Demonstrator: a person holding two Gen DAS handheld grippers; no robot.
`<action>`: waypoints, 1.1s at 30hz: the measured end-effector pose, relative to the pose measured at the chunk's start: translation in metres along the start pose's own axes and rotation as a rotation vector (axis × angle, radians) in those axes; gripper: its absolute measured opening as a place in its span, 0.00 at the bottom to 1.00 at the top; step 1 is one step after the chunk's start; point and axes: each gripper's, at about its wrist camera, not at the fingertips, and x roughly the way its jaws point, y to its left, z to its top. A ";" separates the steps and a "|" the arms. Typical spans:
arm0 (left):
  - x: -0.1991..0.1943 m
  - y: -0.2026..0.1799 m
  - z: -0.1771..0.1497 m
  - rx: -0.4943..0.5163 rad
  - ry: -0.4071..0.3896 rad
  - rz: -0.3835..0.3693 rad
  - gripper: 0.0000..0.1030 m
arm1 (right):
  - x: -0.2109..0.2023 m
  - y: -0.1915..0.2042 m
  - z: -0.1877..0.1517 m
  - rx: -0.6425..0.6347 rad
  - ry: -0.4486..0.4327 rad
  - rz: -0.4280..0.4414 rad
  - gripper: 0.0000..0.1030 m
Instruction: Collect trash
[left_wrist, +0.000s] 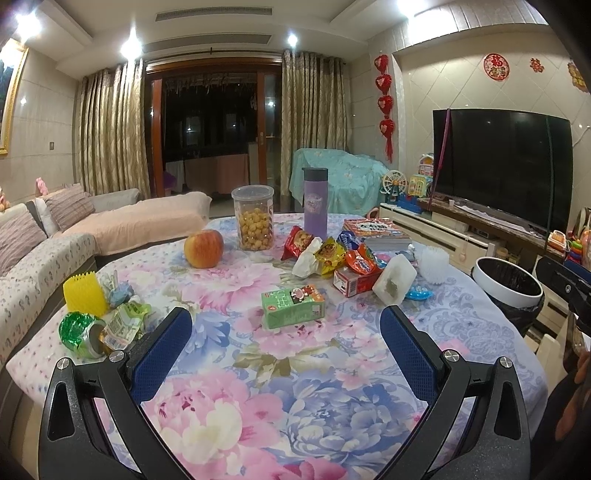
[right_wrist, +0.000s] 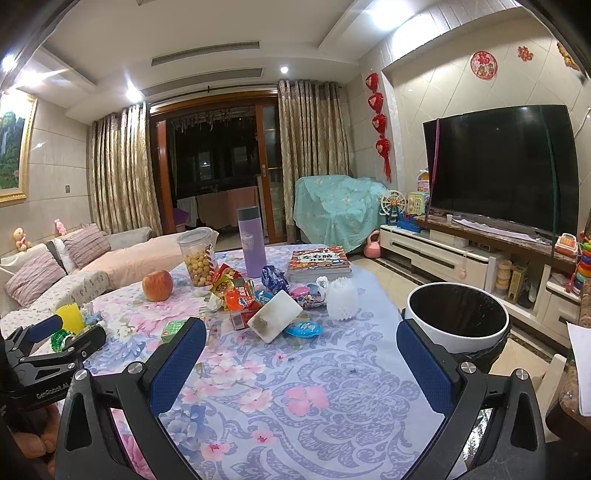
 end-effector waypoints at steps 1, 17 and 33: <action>0.000 -0.001 0.000 0.001 0.000 0.002 1.00 | 0.000 0.001 0.000 0.000 0.002 0.001 1.00; 0.028 0.005 -0.003 0.001 0.067 -0.034 1.00 | 0.019 0.001 -0.002 0.004 0.061 0.029 1.00; 0.137 0.032 0.003 0.116 0.254 -0.186 1.00 | 0.111 0.016 -0.010 0.070 0.267 0.149 1.00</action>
